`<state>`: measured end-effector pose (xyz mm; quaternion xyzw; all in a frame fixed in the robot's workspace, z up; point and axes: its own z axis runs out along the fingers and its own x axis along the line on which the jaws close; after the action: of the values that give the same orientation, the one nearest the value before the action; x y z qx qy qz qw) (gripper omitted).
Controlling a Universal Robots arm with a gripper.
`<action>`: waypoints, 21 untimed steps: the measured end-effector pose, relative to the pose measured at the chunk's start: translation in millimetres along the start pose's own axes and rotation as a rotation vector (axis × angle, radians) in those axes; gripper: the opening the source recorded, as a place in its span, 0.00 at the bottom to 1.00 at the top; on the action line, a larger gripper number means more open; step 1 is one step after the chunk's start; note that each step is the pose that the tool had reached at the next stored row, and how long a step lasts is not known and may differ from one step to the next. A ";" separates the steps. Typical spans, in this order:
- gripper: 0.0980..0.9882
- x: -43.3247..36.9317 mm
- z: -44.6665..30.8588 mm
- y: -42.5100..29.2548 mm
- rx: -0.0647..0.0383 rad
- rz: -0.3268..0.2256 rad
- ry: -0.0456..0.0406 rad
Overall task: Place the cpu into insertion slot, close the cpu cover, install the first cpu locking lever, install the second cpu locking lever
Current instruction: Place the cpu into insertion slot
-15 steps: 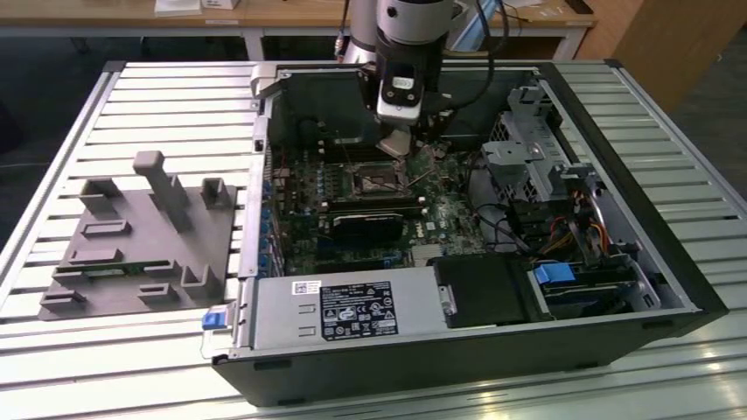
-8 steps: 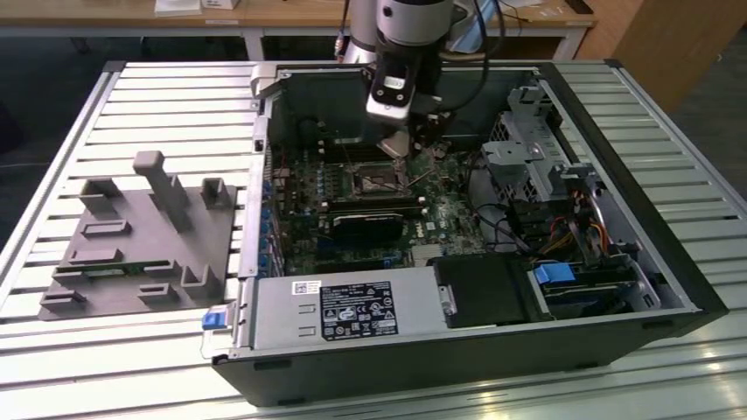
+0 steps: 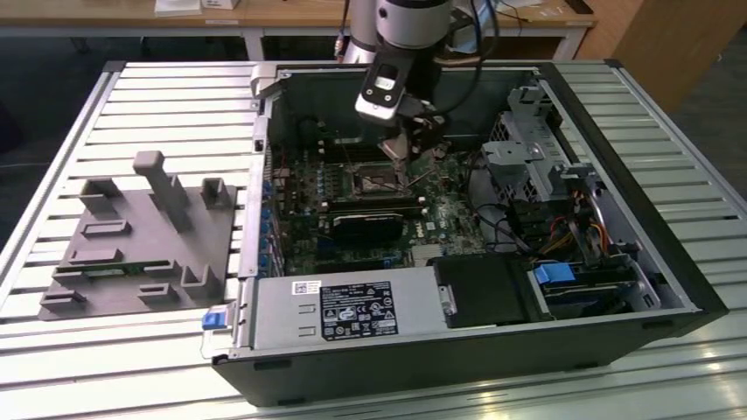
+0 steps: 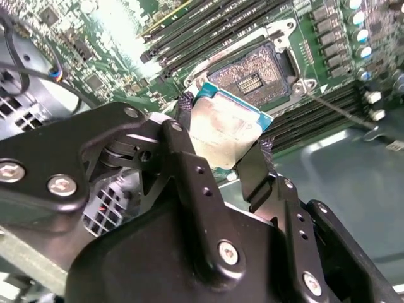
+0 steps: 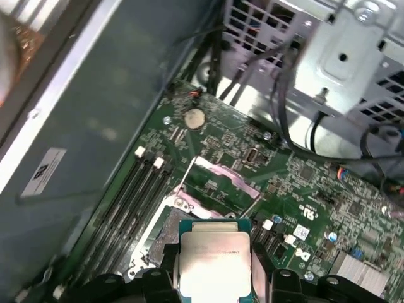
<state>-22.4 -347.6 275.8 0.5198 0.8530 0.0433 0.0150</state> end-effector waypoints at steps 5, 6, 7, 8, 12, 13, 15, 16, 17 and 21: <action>0.49 -0.1 2.9 -0.3 -0.002 0.090 -0.0080; 0.49 -0.1 3.6 -0.3 -0.002 0.108 -0.0097; 0.49 -0.1 4.1 -0.4 -0.002 0.126 -0.0113; 0.49 -0.1 4.7 -0.4 -0.003 0.144 -0.0130; 0.49 -0.1 7.1 -0.7 -0.004 0.217 -0.0196; 0.49 -0.2 7.7 -0.7 -0.004 0.235 -0.0212; 0.49 -0.2 8.9 -0.8 -0.005 0.271 -0.0244; 0.49 -0.2 9.6 -0.9 -0.005 0.289 -0.0260; 0.49 -0.2 10.3 -0.9 -0.006 0.308 -0.0277; 0.49 -0.1 13.4 -1.5 -0.007 0.371 -0.0332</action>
<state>-22.7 -347.6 262.4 0.6687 0.7421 0.0397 0.0227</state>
